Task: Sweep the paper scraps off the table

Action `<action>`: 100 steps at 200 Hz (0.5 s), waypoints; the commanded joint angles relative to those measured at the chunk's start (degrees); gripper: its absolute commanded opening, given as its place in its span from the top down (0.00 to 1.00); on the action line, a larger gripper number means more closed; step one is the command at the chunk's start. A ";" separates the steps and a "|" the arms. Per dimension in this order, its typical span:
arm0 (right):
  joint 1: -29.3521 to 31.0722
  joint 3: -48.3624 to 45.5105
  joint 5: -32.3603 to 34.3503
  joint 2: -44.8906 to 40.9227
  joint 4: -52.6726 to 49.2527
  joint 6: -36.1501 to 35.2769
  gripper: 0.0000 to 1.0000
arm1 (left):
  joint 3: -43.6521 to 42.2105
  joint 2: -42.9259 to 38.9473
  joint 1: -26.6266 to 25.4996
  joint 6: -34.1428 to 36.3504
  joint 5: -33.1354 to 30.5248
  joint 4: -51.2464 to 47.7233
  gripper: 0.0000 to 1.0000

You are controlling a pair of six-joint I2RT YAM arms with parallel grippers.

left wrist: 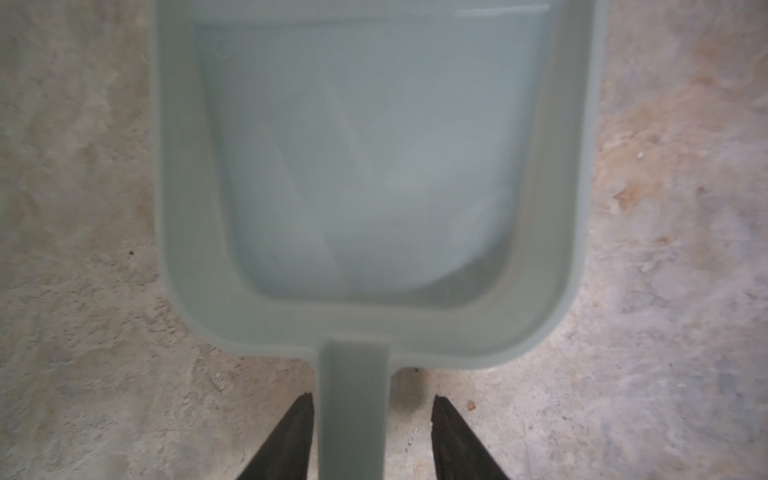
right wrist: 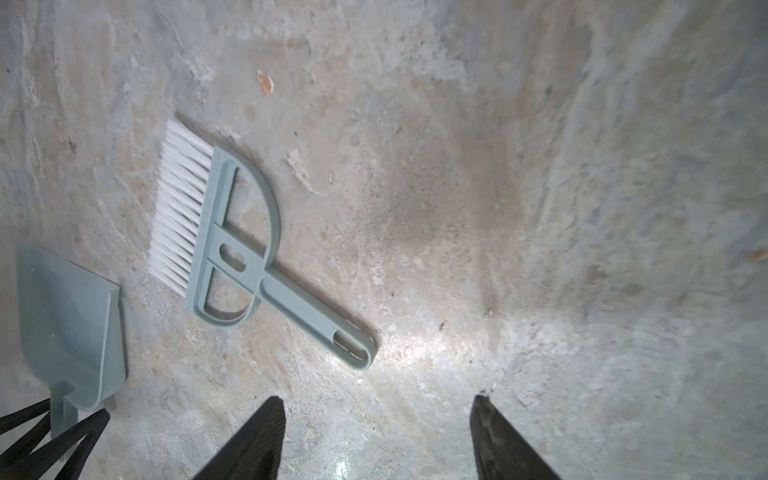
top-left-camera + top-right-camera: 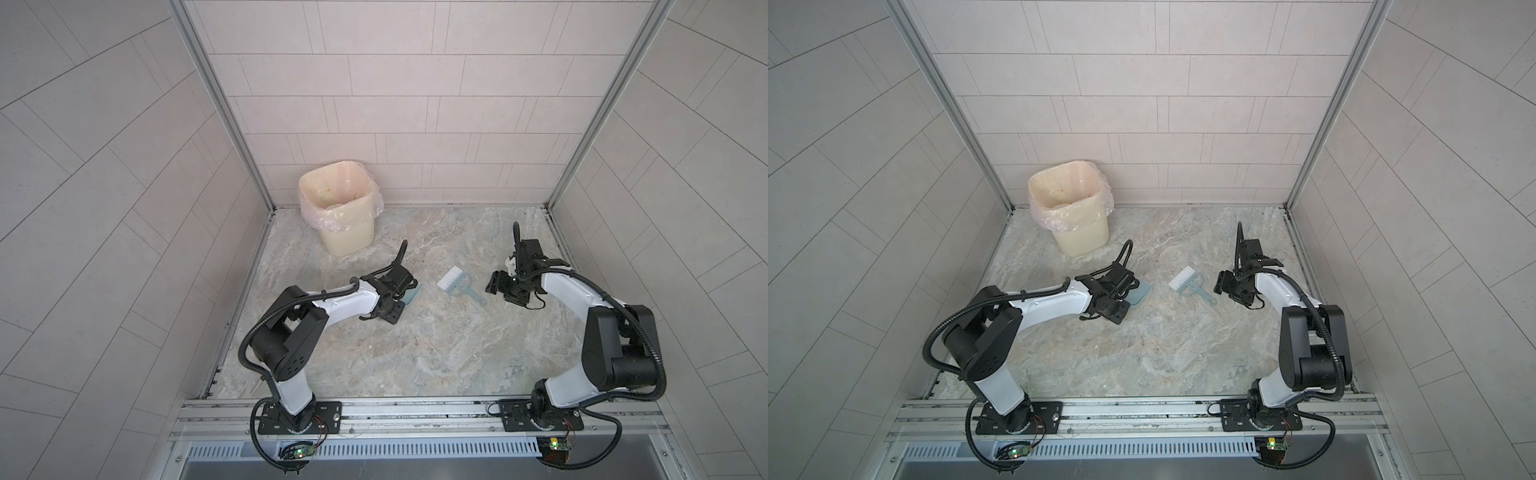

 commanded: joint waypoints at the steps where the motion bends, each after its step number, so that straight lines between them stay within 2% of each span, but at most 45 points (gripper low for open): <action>1: 0.59 1.20 5.41 -3.31 1.98 -4.07 0.23 | -1.00 -4.47 -0.27 -0.73 -4.63 -0.06 0.35; 19: 2.06 1.37 9.96 -4.77 4.59 -6.55 0.17 | -1.94 -8.03 -0.19 0.17 -8.63 0.45 0.24; 36: 3.90 1.28 14.49 -5.87 7.65 -8.82 0.04 | -3.02 -11.47 0.24 1.24 -13.27 1.30 0.11; 51: 5.15 1.46 18.00 -5.99 10.03 -10.67 0.01 | -3.98 -14.26 1.36 3.05 -16.22 2.31 0.04; 100: 8.11 -2.42 31.28 -5.62 22.98 -18.25 0.01 | -10.06 -21.83 11.10 5.10 -22.55 11.17 0.00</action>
